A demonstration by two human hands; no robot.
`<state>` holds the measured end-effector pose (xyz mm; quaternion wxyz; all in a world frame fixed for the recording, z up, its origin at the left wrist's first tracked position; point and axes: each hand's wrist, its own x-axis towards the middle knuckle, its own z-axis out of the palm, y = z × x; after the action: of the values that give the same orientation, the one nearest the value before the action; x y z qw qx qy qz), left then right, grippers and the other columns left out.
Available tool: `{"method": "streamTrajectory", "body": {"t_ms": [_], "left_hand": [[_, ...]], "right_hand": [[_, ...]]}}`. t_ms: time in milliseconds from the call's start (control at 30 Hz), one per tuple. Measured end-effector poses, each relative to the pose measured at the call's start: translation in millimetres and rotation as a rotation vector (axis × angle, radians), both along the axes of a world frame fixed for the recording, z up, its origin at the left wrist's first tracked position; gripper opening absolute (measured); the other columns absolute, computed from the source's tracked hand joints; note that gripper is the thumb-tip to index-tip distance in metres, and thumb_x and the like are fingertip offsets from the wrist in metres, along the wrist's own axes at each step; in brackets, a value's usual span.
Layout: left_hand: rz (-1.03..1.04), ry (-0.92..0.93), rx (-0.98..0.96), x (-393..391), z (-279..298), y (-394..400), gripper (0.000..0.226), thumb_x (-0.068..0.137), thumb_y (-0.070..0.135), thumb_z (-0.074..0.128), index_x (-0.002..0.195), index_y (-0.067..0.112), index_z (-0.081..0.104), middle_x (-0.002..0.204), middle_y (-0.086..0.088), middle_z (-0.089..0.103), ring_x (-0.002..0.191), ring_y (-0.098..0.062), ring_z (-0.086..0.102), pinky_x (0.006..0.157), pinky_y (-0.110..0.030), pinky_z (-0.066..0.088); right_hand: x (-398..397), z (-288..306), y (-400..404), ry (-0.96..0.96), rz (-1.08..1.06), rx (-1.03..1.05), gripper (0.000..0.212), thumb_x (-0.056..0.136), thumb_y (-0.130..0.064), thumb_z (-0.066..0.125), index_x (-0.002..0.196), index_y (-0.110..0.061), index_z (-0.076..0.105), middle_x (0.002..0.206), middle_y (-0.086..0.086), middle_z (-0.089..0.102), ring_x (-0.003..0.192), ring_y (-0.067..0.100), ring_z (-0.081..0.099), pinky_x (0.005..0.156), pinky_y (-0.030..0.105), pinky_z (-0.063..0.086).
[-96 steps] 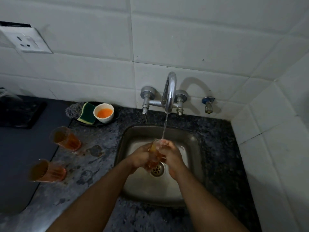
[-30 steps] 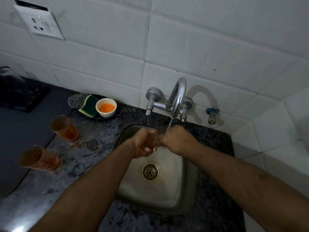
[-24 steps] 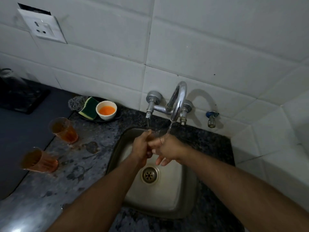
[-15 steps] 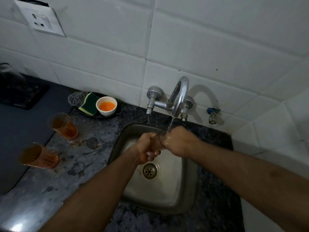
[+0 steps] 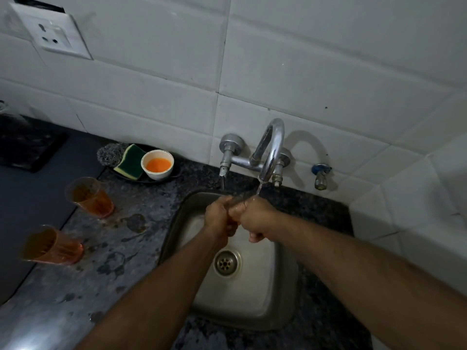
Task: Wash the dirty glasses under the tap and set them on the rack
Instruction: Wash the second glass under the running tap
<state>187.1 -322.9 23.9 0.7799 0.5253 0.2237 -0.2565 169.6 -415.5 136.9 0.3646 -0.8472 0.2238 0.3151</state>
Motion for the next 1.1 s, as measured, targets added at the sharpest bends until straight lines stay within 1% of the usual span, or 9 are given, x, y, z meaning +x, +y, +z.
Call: {"method": "streamTrajectory", "body": {"t_ms": [100,200,267,400,533,700,833,967,1100], "left_hand": [[0.312,-0.031,-0.111,-6.4,-7.1,-14.4,0.034,0.1,0.034,0.053,0.086,0.008,0.069,0.07,-0.012,0.059,0.059,-0.023,0.054,0.055,-0.031,0.043],[0.263,-0.032,-0.184,-14.3,-12.2,-14.7,0.037,0.1,0.035,0.053,0.086,0.008,0.072,0.078,-0.014,0.067,0.072,-0.027,0.064,0.069,-0.036,0.05],[0.067,-0.009,-0.181,-16.6,-13.9,-3.7,0.04,0.1,0.035,0.05,0.067,0.019,0.065,0.066,-0.007,0.056,0.058,-0.021,0.05,0.057,-0.032,0.036],[-0.378,0.172,-0.086,-14.6,-12.0,20.1,0.05,0.093,0.037,0.041,0.051,0.015,0.059,0.053,-0.011,0.051,0.036,-0.011,0.024,0.043,-0.02,0.009],[-0.767,0.306,0.013,-10.3,-25.9,23.3,0.039,0.094,0.035,0.042,0.089,0.006,0.068,0.069,-0.016,0.061,0.035,-0.01,0.032,0.035,-0.011,0.016],[-0.432,0.168,-0.134,-7.8,-19.8,10.3,0.04,0.097,0.047,0.049,0.082,0.014,0.065,0.069,-0.01,0.055,0.045,-0.014,0.032,0.039,-0.018,0.015],[-0.045,0.063,-0.2,-29.3,-24.7,-5.9,0.046,0.1,0.054,0.056,0.075,0.016,0.063,0.056,-0.001,0.046,0.041,-0.012,0.03,0.038,-0.021,0.019],[-0.245,0.229,-0.111,-28.6,-25.1,5.6,0.047,0.101,0.045,0.047,0.066,0.016,0.059,0.056,-0.009,0.048,0.036,-0.011,0.024,0.038,-0.015,0.016],[-0.609,0.301,-0.002,-16.7,-12.2,20.0,0.052,0.1,0.043,0.039,0.065,0.014,0.063,0.059,-0.011,0.051,0.036,-0.009,0.025,0.039,-0.013,0.016]], "right_hand": [[12.2,8.0,12.0,0.059,-0.179,0.122,0.018,0.104,-0.027,0.064,0.102,-0.013,0.074,0.076,0.006,0.062,0.047,0.009,0.049,0.047,0.025,0.051],[-1.0,-4.3,16.3,-0.025,-0.141,0.064,0.021,0.105,-0.028,0.06,0.102,-0.012,0.073,0.078,0.007,0.068,0.042,0.012,0.056,0.046,0.026,0.054],[-19.7,-11.0,10.8,-0.146,0.107,-0.052,0.017,0.103,-0.019,0.06,0.094,-0.017,0.074,0.079,0.003,0.072,0.045,0.012,0.065,0.048,0.028,0.056],[-33.7,-11.0,-11.4,-0.331,1.007,-0.539,0.018,0.106,-0.024,0.053,0.109,-0.017,0.069,0.106,0.005,0.072,0.093,0.025,0.071,0.074,0.034,0.048],[-23.0,-14.3,-38.4,-0.276,1.495,-0.733,0.016,0.105,-0.021,0.056,0.111,-0.011,0.068,0.103,0.011,0.071,0.097,0.033,0.069,0.083,0.039,0.056],[-15.5,-22.3,-40.2,-0.374,1.106,-0.618,0.016,0.104,-0.029,0.058,0.11,-0.026,0.073,0.097,-0.002,0.072,0.089,0.022,0.071,0.08,0.036,0.056],[-27.1,-23.2,-26.3,-0.248,0.59,-0.128,0.017,0.101,-0.021,0.065,0.089,-0.026,0.076,0.076,-0.003,0.072,0.053,0.012,0.072,0.062,0.039,0.063],[-25.6,-12.6,-25.7,-0.298,1.082,-0.556,0.013,0.098,-0.012,0.062,0.104,-0.02,0.07,0.096,0.002,0.07,0.091,0.024,0.072,0.072,0.033,0.049],[-17.0,-3.7,-33.4,-0.348,1.406,-0.74,0.013,0.101,-0.015,0.057,0.11,-0.018,0.066,0.107,0.003,0.07,0.095,0.025,0.067,0.073,0.033,0.044]]}}
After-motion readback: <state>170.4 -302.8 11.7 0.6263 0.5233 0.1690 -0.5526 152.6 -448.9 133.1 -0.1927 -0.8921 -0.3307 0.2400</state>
